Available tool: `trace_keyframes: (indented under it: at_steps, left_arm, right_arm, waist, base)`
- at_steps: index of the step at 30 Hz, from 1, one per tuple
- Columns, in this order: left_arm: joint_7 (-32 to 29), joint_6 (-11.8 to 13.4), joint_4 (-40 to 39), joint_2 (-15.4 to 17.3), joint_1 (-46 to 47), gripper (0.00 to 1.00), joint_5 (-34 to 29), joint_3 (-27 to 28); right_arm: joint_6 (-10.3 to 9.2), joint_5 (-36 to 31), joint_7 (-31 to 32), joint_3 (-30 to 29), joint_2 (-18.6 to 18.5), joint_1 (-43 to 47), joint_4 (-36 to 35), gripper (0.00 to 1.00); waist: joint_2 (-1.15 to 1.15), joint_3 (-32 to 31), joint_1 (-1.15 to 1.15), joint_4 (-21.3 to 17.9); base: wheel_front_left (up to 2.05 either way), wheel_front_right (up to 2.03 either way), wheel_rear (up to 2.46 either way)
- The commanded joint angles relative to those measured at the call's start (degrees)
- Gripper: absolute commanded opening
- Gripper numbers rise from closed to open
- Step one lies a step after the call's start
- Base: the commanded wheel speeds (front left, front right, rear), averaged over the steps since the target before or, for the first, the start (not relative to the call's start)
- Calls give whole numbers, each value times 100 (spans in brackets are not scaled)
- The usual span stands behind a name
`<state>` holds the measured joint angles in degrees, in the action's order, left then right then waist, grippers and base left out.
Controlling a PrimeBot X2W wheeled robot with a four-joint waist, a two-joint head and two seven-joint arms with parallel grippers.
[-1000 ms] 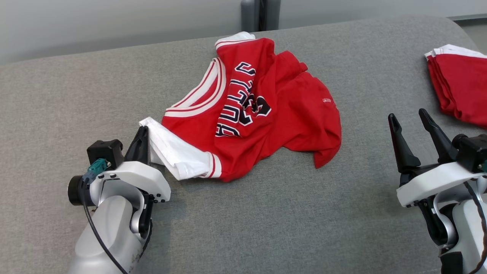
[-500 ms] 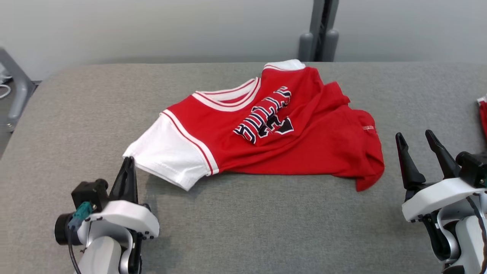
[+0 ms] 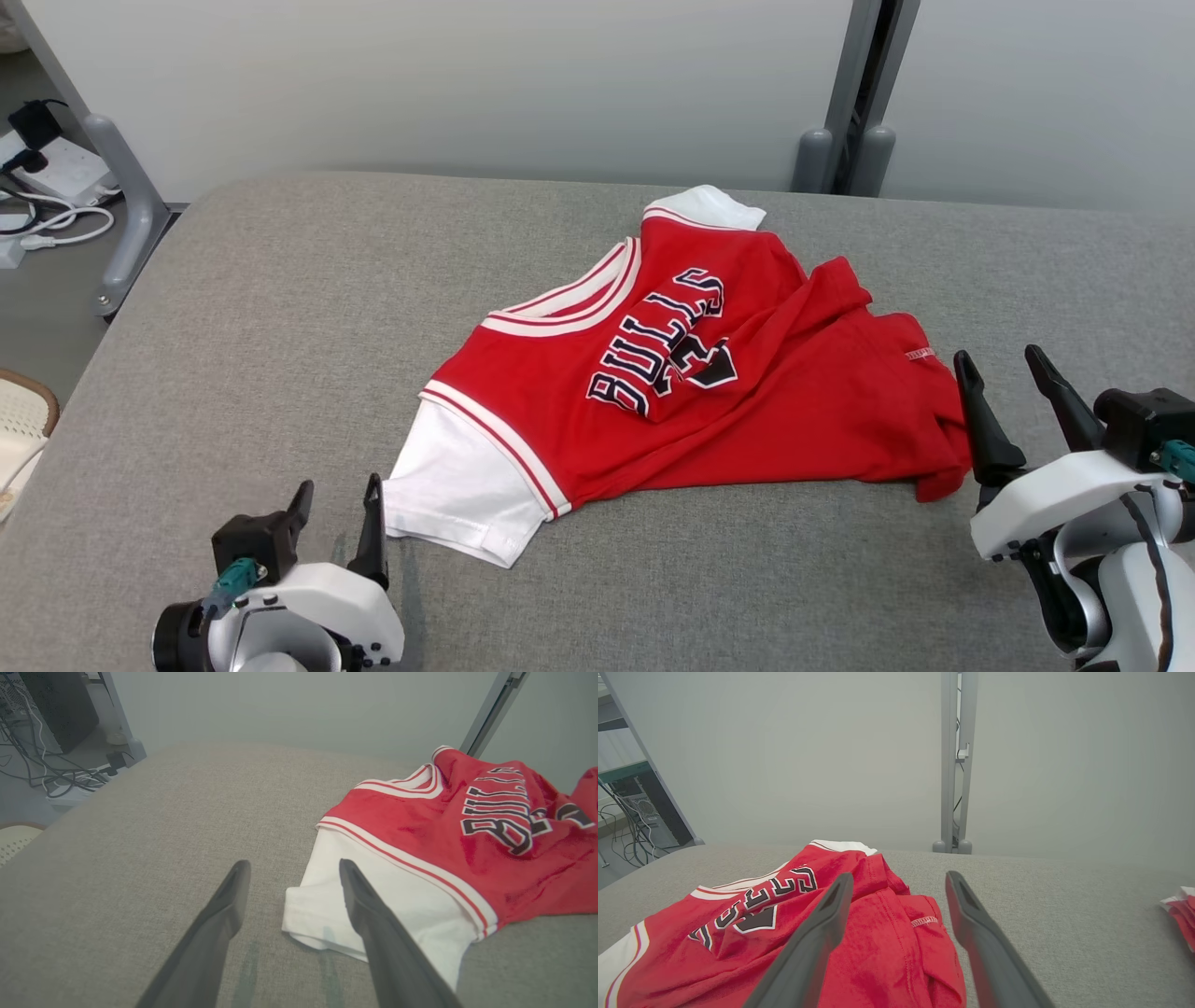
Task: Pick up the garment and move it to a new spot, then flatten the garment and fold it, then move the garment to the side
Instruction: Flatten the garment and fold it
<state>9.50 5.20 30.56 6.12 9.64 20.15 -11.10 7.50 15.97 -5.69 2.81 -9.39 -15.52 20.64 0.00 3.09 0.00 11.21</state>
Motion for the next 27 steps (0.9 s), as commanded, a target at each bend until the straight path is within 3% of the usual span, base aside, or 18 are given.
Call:
trace_keyframes:
  at_steps: [1, 5, 14, 27]
  left_arm:
    - [129, 92, -90, 10, 119, 100, 25, 81]
    - [375, 202, -290, -57, 207, 100, 82, 198]
    - [552, 143, -543, -228, 318, 100, 118, 62]
    - [573, 46, -581, -305, 487, 100, 200, -296]
  right_arm:
    - [-3, -44, 26, 10, -25, -29, -8, 100]
    - [-3, -37, 92, 52, -84, -136, -10, 100]
    - [-3, 393, 552, 259, -328, -656, 405, 100]
    - [-3, 1159, 1018, 1295, -1136, -1843, 1800, 100]
  waist:
    - [0, 25, 0, -26]
    - [0, 90, 0, -43]
    - [0, 377, 0, 139]
    - [0, 903, 0, 725]
  base:
    - [0, 0, 0]
    - [0, 0, 0]
    - [0, 0, 0]
    - [0, 0, 0]
